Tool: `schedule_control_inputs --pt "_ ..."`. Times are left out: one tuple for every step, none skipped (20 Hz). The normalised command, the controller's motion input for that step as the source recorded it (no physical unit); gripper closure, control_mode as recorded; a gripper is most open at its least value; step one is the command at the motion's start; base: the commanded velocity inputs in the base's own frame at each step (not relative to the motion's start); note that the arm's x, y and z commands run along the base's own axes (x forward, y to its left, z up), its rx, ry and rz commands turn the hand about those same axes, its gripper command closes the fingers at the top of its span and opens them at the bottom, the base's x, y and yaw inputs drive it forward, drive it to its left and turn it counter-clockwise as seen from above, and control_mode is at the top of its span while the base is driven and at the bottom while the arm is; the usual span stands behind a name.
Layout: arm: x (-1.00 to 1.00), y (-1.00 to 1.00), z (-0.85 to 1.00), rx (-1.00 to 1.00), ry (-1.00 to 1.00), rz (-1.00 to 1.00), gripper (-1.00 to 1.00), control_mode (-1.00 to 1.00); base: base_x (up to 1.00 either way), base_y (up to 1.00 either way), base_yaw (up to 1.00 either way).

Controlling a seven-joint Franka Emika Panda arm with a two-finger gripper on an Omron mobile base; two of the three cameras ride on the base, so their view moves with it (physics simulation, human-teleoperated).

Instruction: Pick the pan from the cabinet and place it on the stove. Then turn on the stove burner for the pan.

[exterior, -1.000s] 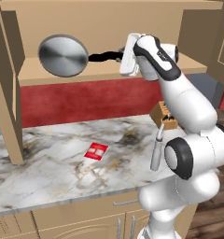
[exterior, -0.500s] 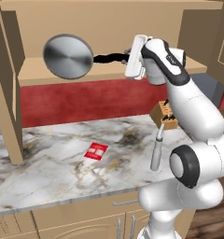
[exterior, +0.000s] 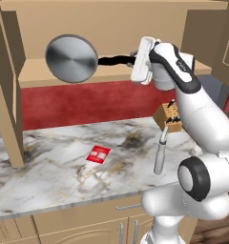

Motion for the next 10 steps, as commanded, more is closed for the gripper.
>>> schedule_control_inputs --pt "-0.29 -0.04 0.0 0.0 -0.05 0.0 1.0 -1.0 0.0 0.0 0.0" --pt "-0.28 0.0 0.0 0.01 -0.05 0.0 1.0 -1.0 0.0 0.0 0.0" --pt "-0.27 0.0 0.0 0.0 -0.06 0.0 1.0 -1.0 0.0 0.0 0.0" --pt "-0.25 0.0 0.0 0.0 -0.05 0.0 1.0 -1.0 0.0 0.0 0.0" --pt "-0.24 0.0 0.0 0.01 -0.05 0.0 1.0 -1.0 0.0 0.0 0.0" --pt "-0.24 0.0 0.0 0.0 -0.05 0.0 1.0 -1.0 0.0 0.0 0.0" --pt "-0.25 0.0 0.0 0.0 -0.05 0.0 1.0 -1.0 0.0 0.0 0.0" --pt "-0.28 0.0 0.0 0.0 -0.06 0.0 1.0 -1.0 0.0 0.0 0.0" --pt "-0.31 0.0 0.0 0.01 -0.06 0.0 1.0 -1.0 0.0 0.0 0.0" --pt "-0.31 0.0 0.0 0.01 -0.04 0.0 1.0 -1.0 0.0 0.0 0.0"
